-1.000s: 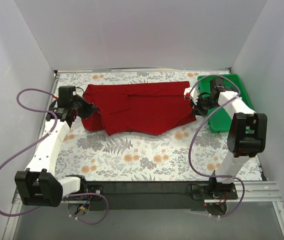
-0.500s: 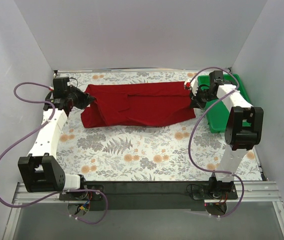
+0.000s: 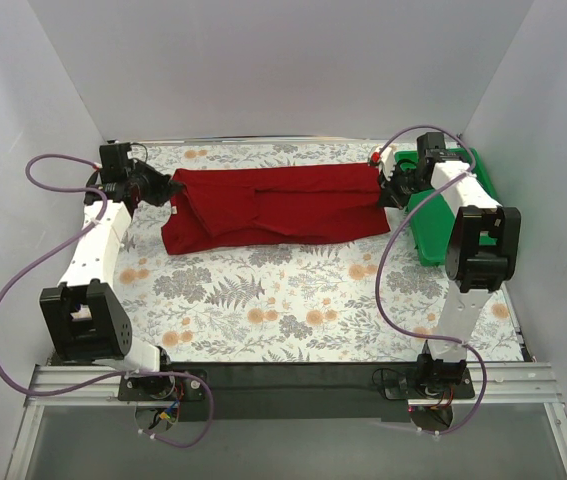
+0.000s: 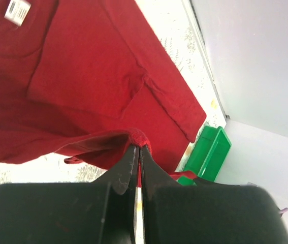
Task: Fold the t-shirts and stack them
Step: Fold the tshirt
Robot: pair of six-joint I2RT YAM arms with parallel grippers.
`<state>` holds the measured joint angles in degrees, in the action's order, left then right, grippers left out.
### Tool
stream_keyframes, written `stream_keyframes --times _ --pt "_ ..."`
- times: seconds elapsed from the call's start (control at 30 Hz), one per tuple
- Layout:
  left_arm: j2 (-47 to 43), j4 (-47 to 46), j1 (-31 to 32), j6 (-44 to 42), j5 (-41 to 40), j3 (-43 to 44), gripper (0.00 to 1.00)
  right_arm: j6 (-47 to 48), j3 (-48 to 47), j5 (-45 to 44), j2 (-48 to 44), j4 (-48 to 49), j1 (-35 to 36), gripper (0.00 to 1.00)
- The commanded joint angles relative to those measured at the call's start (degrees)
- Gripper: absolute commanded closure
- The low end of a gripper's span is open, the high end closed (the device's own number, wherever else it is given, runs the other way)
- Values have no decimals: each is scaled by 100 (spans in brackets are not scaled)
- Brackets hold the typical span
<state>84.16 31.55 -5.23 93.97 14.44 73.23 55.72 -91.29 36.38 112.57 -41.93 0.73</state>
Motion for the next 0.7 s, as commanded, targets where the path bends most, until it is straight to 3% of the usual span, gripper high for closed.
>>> stream_keyframes --times 0.0,0.67 --pt "144 -175 -48 -291 77 437 100 -193 -328 124 124 45 -12 99" --pt "1831 -105 -57 -1338 683 1914 100 -457 -329 45 248 194 -12 99"
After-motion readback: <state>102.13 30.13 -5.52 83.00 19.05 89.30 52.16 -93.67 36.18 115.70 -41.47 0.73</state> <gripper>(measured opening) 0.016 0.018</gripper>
